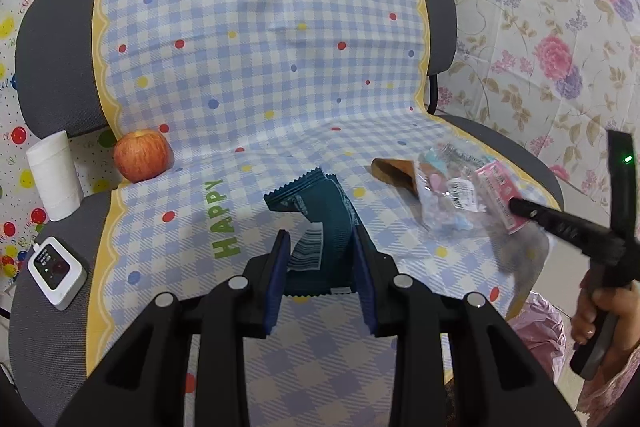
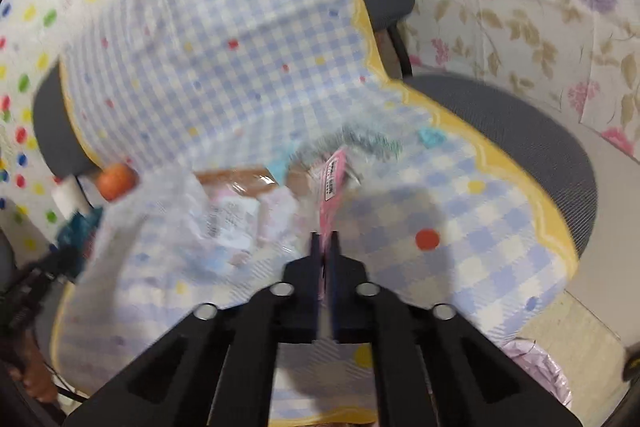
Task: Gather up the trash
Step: 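Grasp the clear bag with pink label with the right tool while the left tool holds the packet, then carry the teal packet and clear bag over the trash bag and open both tools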
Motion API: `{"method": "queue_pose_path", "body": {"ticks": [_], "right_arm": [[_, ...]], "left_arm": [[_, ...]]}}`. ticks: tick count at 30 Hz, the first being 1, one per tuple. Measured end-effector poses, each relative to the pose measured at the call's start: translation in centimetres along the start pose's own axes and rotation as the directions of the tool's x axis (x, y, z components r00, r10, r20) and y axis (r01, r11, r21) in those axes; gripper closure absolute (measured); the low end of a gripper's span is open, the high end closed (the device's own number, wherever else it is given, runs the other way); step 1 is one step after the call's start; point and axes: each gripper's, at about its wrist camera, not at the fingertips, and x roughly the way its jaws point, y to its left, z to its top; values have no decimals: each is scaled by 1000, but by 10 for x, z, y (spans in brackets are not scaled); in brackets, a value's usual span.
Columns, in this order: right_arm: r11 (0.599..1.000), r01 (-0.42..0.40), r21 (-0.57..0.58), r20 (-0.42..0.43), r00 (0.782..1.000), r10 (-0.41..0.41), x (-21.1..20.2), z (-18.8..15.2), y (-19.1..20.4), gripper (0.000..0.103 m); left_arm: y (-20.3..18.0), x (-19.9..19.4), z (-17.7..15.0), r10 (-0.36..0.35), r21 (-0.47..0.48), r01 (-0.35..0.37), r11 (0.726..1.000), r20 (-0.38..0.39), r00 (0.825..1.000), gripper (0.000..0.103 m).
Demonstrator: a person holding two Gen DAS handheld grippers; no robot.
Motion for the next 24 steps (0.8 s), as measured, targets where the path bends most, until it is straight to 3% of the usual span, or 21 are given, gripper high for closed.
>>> {"method": "queue_pose_path", "body": {"ticks": [4, 8, 15, 24], "right_arm": [[998, -58, -6, 81, 995, 58, -42, 14, 6, 103], [996, -44, -72, 133, 990, 53, -84, 19, 19, 102], [993, 50, -107, 173, 984, -30, -131, 3, 15, 102], [983, 171, -68, 182, 971, -157, -179, -32, -19, 102]], "left_arm": [[-9, -14, 3, -24, 18, 23, 1000, 34, 999, 73], [-28, -29, 5, -61, 50, 58, 997, 65, 996, 73], [-77, -48, 2, -154, 126, 142, 982, 88, 984, 73], [-158, -60, -25, -298, 260, 275, 926, 51, 953, 73]]}}
